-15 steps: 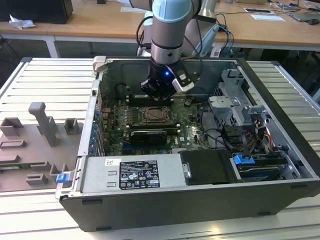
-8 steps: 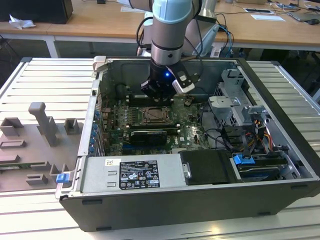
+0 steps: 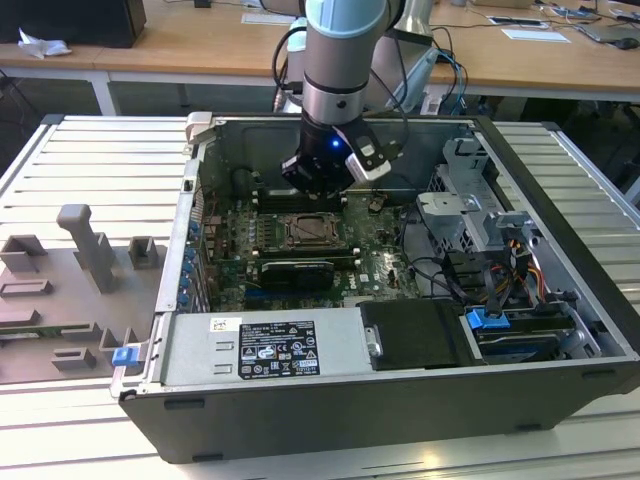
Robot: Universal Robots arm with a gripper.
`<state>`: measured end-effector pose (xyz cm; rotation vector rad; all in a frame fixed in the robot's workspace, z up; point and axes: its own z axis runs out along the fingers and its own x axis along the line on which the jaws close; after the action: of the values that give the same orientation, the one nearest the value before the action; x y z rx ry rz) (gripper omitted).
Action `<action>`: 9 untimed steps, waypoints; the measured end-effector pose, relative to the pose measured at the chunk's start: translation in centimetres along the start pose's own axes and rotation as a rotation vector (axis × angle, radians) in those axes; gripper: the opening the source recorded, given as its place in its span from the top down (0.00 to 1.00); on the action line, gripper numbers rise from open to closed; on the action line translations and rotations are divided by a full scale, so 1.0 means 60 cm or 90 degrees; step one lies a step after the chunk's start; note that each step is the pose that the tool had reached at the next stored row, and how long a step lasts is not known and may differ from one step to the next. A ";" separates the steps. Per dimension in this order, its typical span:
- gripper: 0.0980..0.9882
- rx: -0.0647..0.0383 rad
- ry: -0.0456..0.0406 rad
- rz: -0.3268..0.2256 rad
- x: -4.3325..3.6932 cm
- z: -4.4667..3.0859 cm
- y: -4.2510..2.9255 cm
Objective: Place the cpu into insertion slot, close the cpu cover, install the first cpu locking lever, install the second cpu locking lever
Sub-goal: 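Install the second cpu locking lever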
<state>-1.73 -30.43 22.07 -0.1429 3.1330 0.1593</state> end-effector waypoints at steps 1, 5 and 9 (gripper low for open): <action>0.99 0.000 0.0000 0.000 0.000 0.000 -0.003; 0.99 0.000 0.0000 0.000 0.001 -0.001 -0.012; 0.99 0.000 0.0000 0.000 0.001 -0.006 -0.012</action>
<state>-1.73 -31.20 22.37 -0.1426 3.1330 0.1593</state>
